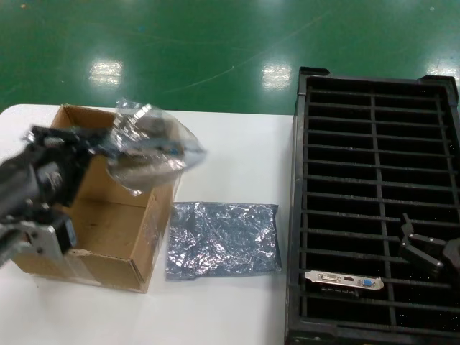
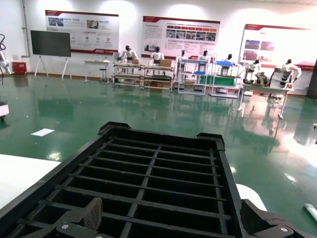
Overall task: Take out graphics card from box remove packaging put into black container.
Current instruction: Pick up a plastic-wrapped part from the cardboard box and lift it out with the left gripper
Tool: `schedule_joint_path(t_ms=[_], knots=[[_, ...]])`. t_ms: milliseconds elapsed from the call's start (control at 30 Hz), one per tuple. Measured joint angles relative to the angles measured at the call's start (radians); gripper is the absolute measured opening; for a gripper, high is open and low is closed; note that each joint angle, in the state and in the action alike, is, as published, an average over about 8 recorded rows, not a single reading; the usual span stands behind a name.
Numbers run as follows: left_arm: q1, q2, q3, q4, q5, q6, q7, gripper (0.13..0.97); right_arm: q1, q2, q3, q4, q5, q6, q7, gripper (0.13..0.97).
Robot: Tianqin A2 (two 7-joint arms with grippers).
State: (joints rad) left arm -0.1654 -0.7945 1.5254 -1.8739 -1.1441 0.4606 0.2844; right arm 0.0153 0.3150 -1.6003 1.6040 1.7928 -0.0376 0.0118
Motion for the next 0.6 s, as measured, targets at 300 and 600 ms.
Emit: schedule_joint_path(t_ms=[300,600], knots=[[0.053,-0.014,0.045,-0.022,-0.075,-0.022,0.034,0.139,0.0,0.0,0.0,0.0,0.0,0.0,0.0,0.966],[0.055,-0.014,0.046,-0.022,-0.077,-0.023,0.035,0.139,0.001,0.001,0.0,0.013,0.007,-0.027,0.001,0.966]])
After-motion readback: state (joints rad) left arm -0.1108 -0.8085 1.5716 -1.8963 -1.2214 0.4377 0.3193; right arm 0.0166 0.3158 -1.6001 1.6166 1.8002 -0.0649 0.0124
